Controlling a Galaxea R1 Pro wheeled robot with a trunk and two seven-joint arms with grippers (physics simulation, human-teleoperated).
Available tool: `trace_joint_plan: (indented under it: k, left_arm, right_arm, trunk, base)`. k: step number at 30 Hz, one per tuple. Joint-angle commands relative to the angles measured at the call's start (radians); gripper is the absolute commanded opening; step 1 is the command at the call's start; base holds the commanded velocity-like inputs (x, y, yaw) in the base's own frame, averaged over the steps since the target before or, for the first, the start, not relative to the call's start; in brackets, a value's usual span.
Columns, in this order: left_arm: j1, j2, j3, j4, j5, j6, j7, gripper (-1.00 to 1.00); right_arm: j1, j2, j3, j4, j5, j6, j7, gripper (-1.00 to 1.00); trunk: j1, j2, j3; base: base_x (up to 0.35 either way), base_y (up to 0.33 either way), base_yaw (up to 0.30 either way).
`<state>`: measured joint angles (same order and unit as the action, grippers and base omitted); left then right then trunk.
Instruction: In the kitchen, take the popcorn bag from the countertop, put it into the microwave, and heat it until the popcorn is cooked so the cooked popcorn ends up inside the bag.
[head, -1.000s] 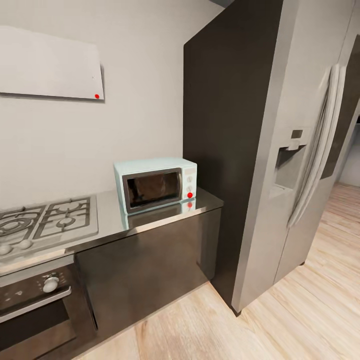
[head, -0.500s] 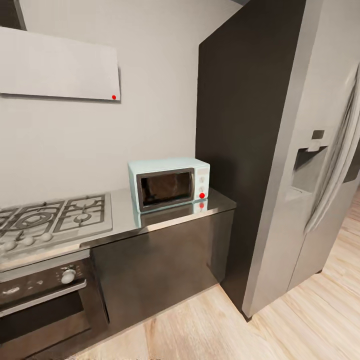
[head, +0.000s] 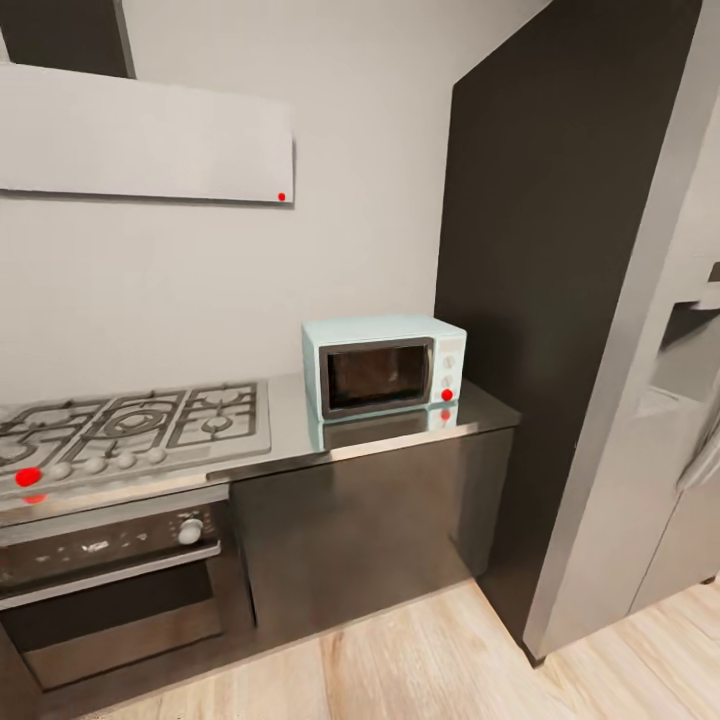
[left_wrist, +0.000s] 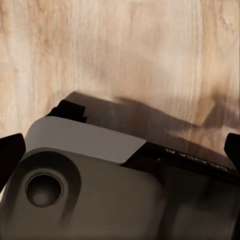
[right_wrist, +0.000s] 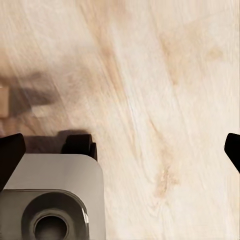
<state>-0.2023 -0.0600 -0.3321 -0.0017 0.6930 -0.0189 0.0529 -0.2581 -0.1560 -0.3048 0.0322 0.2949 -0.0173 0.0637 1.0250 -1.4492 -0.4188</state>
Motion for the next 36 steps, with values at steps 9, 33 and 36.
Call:
trace_joint_plan:
  k: [9,33,36]
  left_arm:
    - [-0.001,0.0,-0.008,0.0,0.007,-0.001,0.004,1.0]
    - [-0.001,0.0,-0.008,0.0,0.007,-0.001,0.004,1.0]
    - [-0.001,0.0,-0.008,0.0,0.007,-0.001,0.004,1.0]
  right_arm:
    - [-0.001,-0.001,-0.009,0.003,0.009,-0.001,0.002,1.0]
    - [-0.001,0.001,-0.008,0.002,0.009,-0.003,0.002,1.0]
    - [-0.001,0.0,-0.009,0.003,0.009,-0.003,0.002,1.0]
  trunk:
    - [0.0,-0.001,-0.001]
    - [0.0,-0.001,-0.001]
    - [0.0,-0.001,-0.002]
  base:
    - [0.0,0.0,0.273]
    - [0.0,0.0,0.273]
    - [0.0,0.0,0.273]
